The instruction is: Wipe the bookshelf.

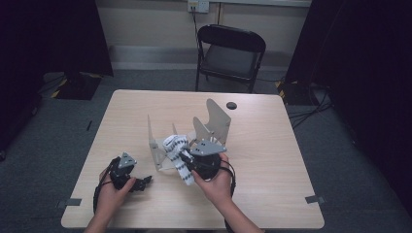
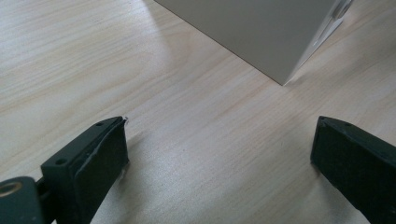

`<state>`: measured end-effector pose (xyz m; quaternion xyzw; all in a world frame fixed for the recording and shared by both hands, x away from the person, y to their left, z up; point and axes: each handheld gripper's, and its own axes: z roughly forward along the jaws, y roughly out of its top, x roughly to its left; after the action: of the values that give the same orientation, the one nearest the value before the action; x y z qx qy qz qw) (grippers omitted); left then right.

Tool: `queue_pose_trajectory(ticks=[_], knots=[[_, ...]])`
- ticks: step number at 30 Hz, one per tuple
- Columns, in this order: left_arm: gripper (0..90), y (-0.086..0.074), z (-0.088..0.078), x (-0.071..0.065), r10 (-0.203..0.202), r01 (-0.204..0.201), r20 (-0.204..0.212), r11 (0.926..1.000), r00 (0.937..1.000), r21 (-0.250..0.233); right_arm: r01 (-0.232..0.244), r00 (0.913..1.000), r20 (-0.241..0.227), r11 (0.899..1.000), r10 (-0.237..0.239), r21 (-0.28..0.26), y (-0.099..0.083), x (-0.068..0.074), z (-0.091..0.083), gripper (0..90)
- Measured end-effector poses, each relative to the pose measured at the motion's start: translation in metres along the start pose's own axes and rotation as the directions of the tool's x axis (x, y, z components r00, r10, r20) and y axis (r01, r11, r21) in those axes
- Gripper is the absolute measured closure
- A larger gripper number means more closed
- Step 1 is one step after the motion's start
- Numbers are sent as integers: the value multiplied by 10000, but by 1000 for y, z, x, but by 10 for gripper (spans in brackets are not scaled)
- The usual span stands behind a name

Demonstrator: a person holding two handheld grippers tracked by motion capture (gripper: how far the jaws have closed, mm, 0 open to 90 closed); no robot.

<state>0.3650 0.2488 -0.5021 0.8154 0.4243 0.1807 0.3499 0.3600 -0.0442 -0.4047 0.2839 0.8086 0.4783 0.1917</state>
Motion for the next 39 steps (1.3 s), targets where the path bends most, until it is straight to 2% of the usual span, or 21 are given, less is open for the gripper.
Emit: queue_pose_trajectory(ticks=[7,12,17,21,26,31,35,39], knots=[[36,0,0,0,-1,1,0,10000,10000,-1,35,9998,-180,9970,-21,779,-27,4,18,760],[36,0,0,0,0,0,-1,10000,10000,-2,99,9996,-277,9910,-62,1337,-44,5,26,759],[36,0,0,0,0,0,-1,10000,10000,-2,-87,9994,-310,9826,147,1853,-64,3,35,757],[36,0,0,0,2,-2,0,10000,10000,0,-185,9991,-333,9778,261,2088,-72,1,39,753],[36,0,0,0,-11,11,-1,10000,10000,-3,-166,9976,-611,9692,326,2459,-75,0,39,750],[36,0,0,0,-2,2,0,10000,10000,-2,-89,9969,-734,9681,281,2504,-74,1,31,751],[36,0,0,0,1,-1,-3,10000,10000,-3,-110,9970,-723,9792,261,2025,-65,3,19,752],[36,0,0,0,12,-12,0,10000,10000,1,25,9981,-609,9921,52,1251,-44,4,2,753]])
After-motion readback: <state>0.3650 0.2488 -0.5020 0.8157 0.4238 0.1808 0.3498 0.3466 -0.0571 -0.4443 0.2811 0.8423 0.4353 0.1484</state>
